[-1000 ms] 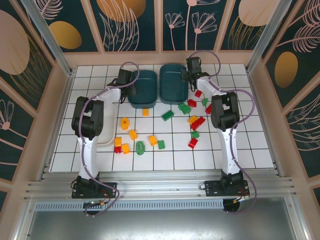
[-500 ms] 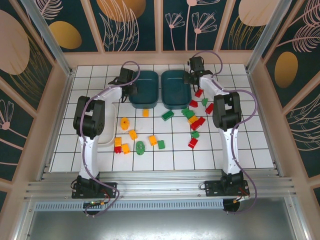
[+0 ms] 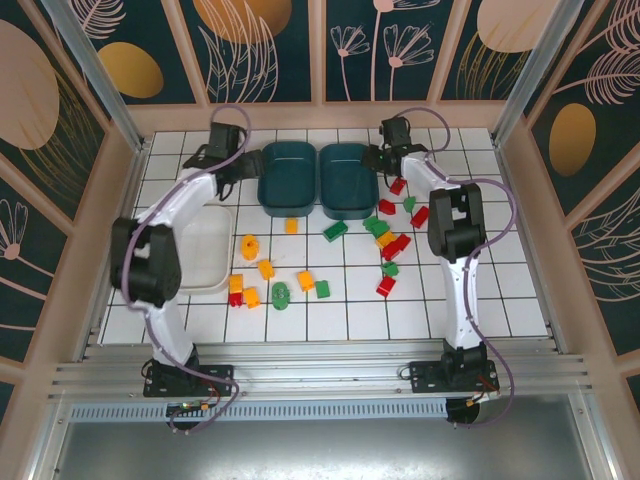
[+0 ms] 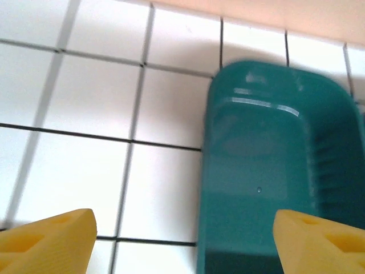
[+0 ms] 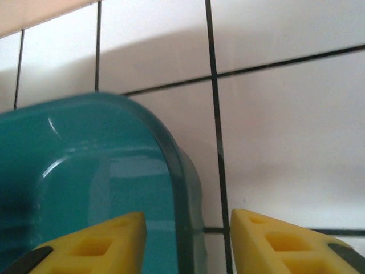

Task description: Sort the legos into containers by color

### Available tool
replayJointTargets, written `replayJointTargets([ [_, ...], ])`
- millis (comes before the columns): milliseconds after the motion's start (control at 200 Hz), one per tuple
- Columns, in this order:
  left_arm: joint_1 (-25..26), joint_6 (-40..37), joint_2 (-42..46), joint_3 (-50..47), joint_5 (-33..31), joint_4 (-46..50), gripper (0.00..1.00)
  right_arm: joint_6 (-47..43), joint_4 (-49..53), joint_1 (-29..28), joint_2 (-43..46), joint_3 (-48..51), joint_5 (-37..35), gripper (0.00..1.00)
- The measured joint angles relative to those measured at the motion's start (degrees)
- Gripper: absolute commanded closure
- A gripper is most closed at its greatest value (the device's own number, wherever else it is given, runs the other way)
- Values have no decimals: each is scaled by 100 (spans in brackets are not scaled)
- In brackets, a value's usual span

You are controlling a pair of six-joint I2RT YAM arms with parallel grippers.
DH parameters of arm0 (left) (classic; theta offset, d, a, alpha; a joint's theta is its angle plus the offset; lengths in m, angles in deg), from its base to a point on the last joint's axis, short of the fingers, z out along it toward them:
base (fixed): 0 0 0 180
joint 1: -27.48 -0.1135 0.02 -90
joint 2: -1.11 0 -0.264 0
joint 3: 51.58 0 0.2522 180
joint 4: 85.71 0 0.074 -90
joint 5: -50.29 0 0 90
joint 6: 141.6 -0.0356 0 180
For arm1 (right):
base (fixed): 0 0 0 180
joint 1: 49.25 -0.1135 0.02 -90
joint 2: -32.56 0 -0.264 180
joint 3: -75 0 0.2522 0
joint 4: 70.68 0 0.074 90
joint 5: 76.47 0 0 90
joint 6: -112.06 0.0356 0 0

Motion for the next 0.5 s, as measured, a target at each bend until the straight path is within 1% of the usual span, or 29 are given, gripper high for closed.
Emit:
replayJointTargets([
  [90,-20,129,962,-748,-269,-28,24,31,-85,0,520,664,-57,53],
  [155,-20,289,1591,-1467,-450,-68,24,50,-197,0,1104,1187,-118,52],
  [225,-17,444,1998,-2280,-605,-120,25,61,-378,-4,1867,1742,-162,50],
  [280,-17,514,2100,-2865,-614,-173,25,81,-608,-15,2494,2170,-164,50],
  [360,-20,549,2037,-3534,-437,-175,32,107,-946,-46,3370,2791,-181,50],
  [425,17,562,1884,-3753,-352,-151,41,151,-1220,-81,3941,3307,-186,50],
  [500,48,597,1740,-3773,-363,-208,59,190,-1401,-107,4411,3912,-199,51],
])
